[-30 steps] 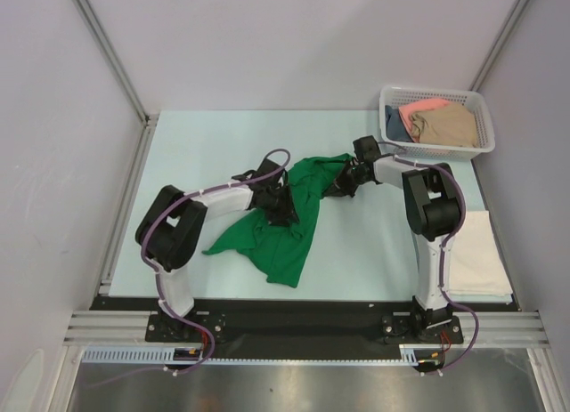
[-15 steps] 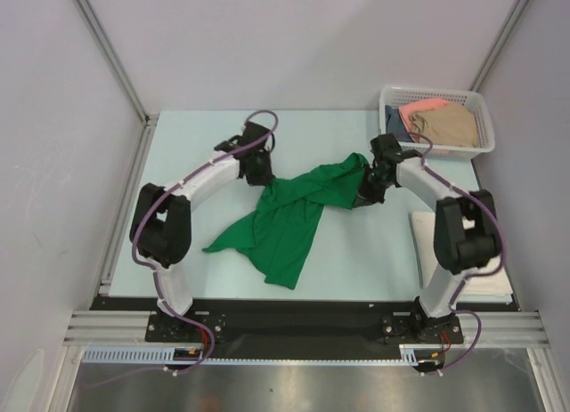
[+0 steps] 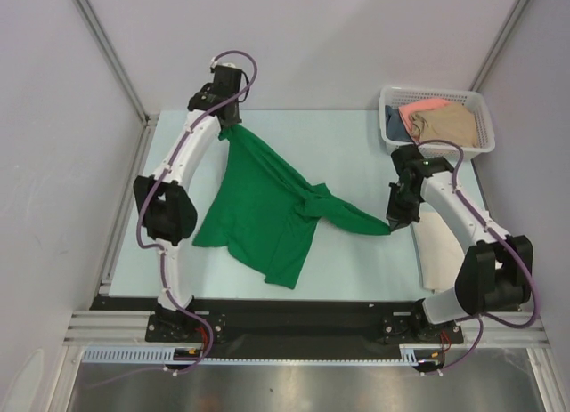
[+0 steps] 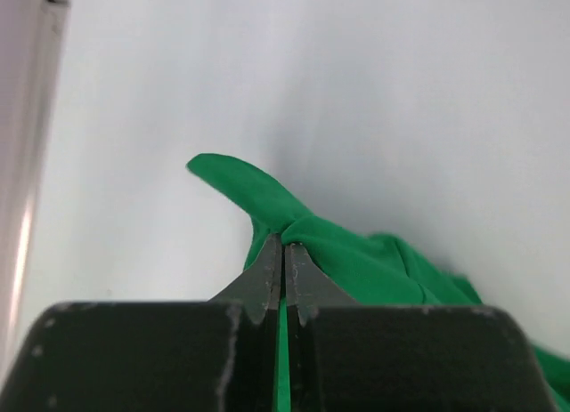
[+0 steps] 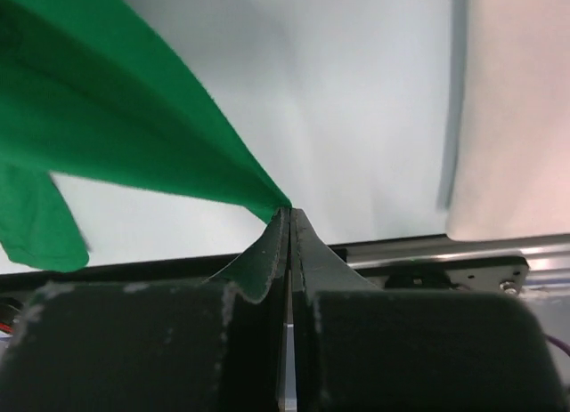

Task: Fold and stack the t-shirts
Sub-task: Flatten the tshirt out

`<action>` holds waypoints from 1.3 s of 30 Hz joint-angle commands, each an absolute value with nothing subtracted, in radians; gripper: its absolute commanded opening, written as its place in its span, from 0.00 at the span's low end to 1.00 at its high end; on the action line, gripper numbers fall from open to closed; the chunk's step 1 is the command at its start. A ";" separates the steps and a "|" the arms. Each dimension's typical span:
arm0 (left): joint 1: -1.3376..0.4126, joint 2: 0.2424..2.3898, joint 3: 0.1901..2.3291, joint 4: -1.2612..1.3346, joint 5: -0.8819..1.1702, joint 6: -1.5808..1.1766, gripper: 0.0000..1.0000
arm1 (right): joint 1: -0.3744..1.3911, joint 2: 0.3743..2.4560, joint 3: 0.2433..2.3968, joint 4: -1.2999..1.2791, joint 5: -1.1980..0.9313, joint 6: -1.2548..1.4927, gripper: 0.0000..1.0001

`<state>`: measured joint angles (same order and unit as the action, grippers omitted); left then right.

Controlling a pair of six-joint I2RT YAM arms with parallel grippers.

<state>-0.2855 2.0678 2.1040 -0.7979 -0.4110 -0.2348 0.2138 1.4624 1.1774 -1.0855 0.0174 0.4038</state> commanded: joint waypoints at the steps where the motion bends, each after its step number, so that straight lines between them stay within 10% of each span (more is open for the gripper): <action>1: -0.287 2.034 2.224 -0.772 -0.572 -0.112 0.00 | 0.209 1.355 1.279 -1.232 0.068 0.364 0.00; 22: -0.287 1.192 1.810 -0.043 -0.556 0.310 0.00 | 0.495 0.894 1.456 -1.385 -0.322 0.383 0.00; 39: -0.360 1.721 1.681 0.087 -0.304 0.212 0.00 | 0.321 1.044 1.174 -1.367 -0.210 0.427 0.00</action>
